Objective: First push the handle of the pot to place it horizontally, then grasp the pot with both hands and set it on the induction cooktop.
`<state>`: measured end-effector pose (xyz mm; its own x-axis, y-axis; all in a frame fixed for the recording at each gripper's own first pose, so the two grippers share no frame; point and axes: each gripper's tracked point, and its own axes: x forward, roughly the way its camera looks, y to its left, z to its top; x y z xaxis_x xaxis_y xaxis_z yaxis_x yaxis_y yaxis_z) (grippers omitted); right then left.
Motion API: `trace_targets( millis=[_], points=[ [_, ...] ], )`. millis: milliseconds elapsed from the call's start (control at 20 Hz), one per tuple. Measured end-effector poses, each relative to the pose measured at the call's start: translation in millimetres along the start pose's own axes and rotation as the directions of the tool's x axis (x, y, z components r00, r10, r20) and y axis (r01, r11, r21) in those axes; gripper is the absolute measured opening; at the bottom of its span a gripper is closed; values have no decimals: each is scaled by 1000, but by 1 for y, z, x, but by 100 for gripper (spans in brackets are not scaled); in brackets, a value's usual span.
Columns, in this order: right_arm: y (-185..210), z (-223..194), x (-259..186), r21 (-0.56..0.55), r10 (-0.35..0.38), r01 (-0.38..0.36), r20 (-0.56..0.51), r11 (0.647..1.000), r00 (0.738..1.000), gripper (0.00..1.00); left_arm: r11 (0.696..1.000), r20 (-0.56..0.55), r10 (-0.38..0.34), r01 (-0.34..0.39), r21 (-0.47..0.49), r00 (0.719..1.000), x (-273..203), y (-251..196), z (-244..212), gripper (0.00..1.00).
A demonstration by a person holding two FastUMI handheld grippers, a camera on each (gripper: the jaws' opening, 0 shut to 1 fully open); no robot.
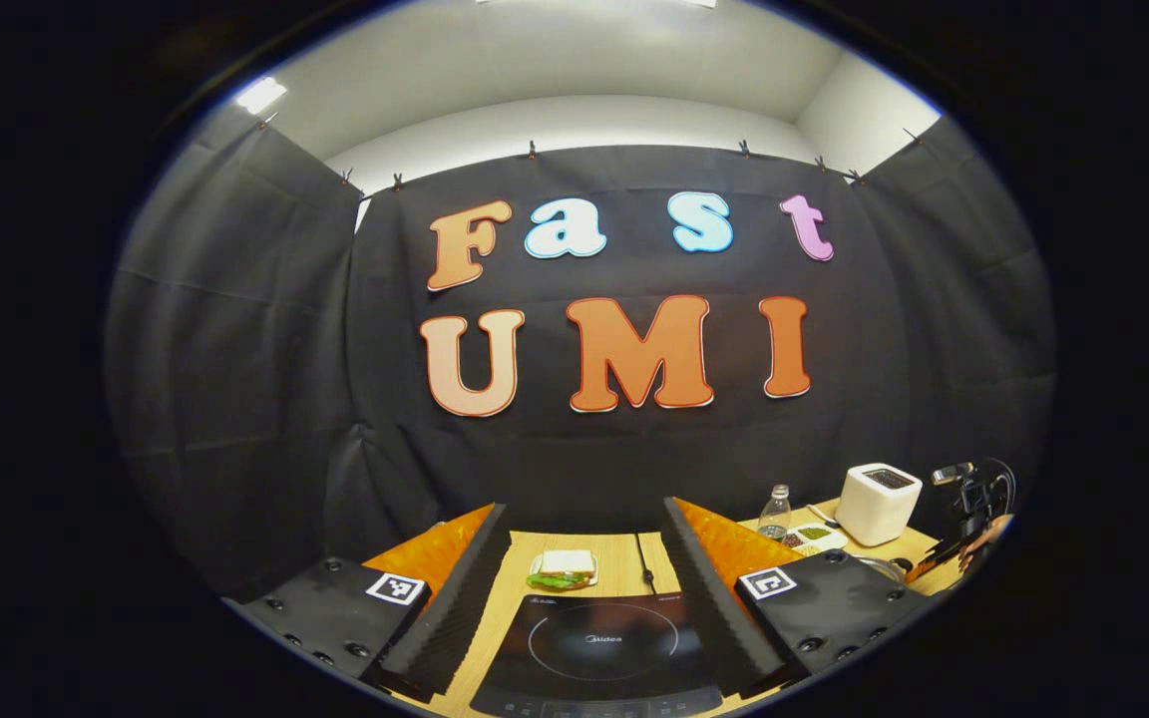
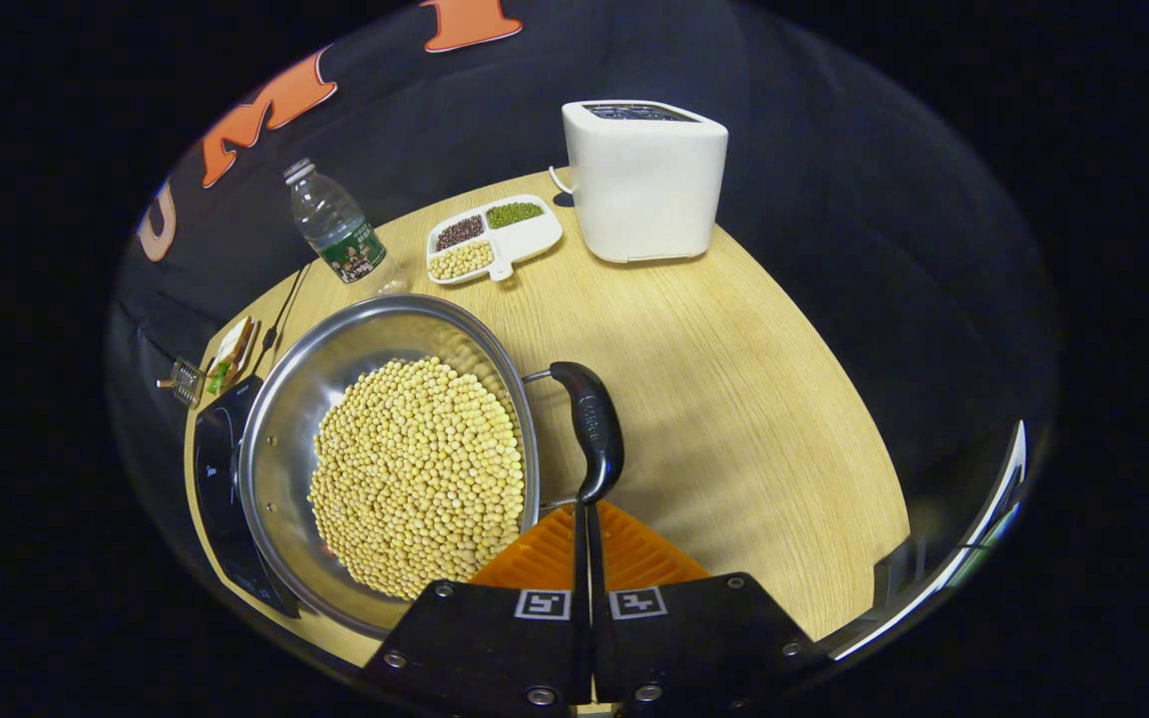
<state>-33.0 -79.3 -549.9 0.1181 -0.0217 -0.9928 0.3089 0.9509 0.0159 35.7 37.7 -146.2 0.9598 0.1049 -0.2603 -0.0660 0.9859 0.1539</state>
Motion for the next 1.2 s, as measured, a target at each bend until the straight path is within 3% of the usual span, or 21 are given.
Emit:
trace_targets(
  millis=[500,750,850,900,950,1100,1200],
  points=[
    [2,28,13,12,7,-7,60,1000,998,1,999,-64,-33,32,-13,997,5,-2,-26,100],
    [-4,32,-3,5,24,-24,101,1000,995,6,997,-175,-58,47,-65,983,18,-8,-65,99],
    [1,43,-20,16,54,-57,148,998,987,17,995,-217,-64,47,-85,974,25,-18,-77,99],
    [4,50,-29,12,69,-72,178,997,982,20,993,-237,-83,60,-100,968,28,-29,-83,94],
    [7,56,-37,5,84,-87,205,996,975,21,990,-261,-107,80,-112,959,31,-42,-91,99],
    [22,68,-63,-9,153,-155,250,988,956,42,983,-306,-169,137,-122,937,36,-80,-109,99],
    [31,72,-71,-5,198,-204,270,979,942,49,977,-331,-205,174,-122,921,39,-107,-121,100]
  ],
)
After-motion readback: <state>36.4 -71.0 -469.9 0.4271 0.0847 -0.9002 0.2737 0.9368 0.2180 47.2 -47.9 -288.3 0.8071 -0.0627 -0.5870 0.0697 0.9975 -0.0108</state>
